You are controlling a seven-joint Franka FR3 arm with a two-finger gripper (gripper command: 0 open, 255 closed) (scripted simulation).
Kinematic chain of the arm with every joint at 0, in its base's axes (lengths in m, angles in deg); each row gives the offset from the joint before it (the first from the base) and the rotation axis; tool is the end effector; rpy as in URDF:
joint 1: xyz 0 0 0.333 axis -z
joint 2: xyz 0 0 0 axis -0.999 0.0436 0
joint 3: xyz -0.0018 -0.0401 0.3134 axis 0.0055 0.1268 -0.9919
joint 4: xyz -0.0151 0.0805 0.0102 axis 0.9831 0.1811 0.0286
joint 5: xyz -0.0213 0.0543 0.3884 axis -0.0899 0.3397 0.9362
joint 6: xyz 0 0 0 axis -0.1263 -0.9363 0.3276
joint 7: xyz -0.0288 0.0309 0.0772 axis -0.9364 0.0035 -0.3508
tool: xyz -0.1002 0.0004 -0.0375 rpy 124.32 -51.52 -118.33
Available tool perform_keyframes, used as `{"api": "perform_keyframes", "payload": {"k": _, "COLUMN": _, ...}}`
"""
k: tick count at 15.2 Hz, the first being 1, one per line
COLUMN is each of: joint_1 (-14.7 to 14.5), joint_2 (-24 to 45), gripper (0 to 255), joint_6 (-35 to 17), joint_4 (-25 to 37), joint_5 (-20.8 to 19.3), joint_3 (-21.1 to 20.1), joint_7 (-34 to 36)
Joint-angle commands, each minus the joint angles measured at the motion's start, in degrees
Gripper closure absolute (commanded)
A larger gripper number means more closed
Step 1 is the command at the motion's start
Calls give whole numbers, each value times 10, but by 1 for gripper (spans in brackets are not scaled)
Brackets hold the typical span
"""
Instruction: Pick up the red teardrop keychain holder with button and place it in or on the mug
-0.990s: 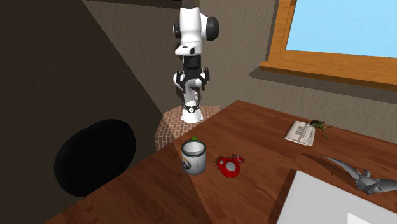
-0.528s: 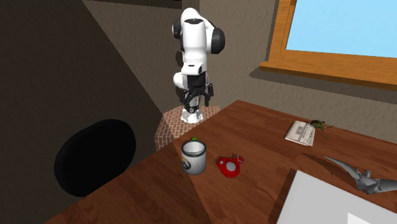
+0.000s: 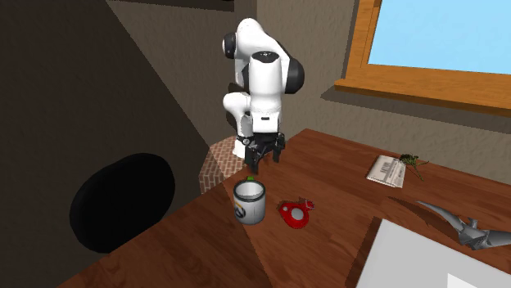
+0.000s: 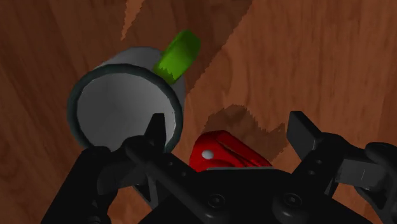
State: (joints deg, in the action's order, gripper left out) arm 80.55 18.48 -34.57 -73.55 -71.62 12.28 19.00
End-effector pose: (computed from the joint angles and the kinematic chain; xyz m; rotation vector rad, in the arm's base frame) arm 0.6075 0.0841 0.4475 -2.8978 -1.1062 0.0368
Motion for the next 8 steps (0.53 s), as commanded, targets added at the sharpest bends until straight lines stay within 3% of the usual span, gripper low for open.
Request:
{"api": "perform_keyframes", "payload": {"k": 1, "joint_1": -4, "joint_2": 50, "gripper": 0, "joint_6": 7, "joint_4": 48, "joint_5": -3, "joint_3": -6, "joint_7": -19}}
{"api": "perform_keyframes", "payload": {"k": 8, "joint_1": -23, "joint_2": 219, "gripper": 0, "joint_6": 44, "joint_4": 226, "joint_5": -23, "joint_3": -26, "joint_7": -78}}
